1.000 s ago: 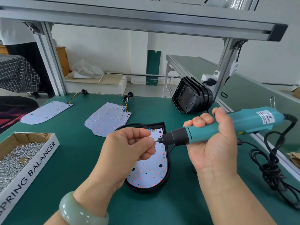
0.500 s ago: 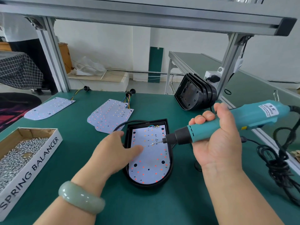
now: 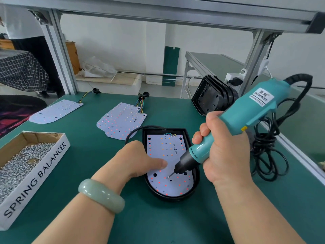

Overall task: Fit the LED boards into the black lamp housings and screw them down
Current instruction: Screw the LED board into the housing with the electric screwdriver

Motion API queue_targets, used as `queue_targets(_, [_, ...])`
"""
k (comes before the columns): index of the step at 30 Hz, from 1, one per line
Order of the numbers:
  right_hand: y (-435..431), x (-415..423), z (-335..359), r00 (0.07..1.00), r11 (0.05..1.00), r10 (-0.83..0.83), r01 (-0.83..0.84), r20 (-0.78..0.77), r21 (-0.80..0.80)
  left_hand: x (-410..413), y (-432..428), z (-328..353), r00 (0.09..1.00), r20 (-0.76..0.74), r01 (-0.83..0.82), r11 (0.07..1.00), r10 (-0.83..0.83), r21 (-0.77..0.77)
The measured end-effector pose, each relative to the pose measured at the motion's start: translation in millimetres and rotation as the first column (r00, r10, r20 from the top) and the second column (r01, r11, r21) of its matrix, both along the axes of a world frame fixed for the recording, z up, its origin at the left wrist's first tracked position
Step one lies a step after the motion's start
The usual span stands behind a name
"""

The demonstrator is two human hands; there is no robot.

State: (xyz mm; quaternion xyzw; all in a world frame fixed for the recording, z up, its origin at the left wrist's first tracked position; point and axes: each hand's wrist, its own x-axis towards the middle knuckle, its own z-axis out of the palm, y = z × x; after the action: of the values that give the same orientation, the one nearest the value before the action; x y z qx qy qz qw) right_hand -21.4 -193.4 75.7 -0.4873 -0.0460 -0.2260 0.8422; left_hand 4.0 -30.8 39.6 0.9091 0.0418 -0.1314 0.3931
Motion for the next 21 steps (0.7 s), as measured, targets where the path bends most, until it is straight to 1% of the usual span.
queue_targets(3, [-1.5, -0.2, 0.9, 1.0, 1.0, -0.008, 0.008, -0.007, -0.018, 0.3, 0.8, -1.0, 1.0, -0.002, -0.02, 1.0, 0.02, -0.008])
queue_targets(8, [-0.2, -2.1, 3.4, 1.0, 0.993, -0.03, 0.029, 0.001, -0.111, 1.2, 0.4, -3.3, 0.998, 0.044, -0.043, 0.999, 0.042, 0.018])
queue_targets(12, [1.4, -3.2, 4.5, 1.0, 0.99, -0.017, 0.02, 0.021, -0.138, 0.3, -1.0, -3.0, 0.997, 0.075, -0.041, 0.998, 0.037, 0.055])
queue_targets(15, [1.1, -3.6, 4.2, 0.999, 0.986, -0.025, 0.03, 0.032, -0.167, 1.0, -1.1, -3.0, 0.997, 0.079, -0.031, 0.999, 0.027, 0.044])
queue_targets(21, [0.6, -2.4, 3.5, 0.999, 0.987, -0.041, 0.045, 0.029, -0.156, 0.2, -0.1, -4.0, 0.998, 0.06, -0.033, 0.999, 0.033, 0.007])
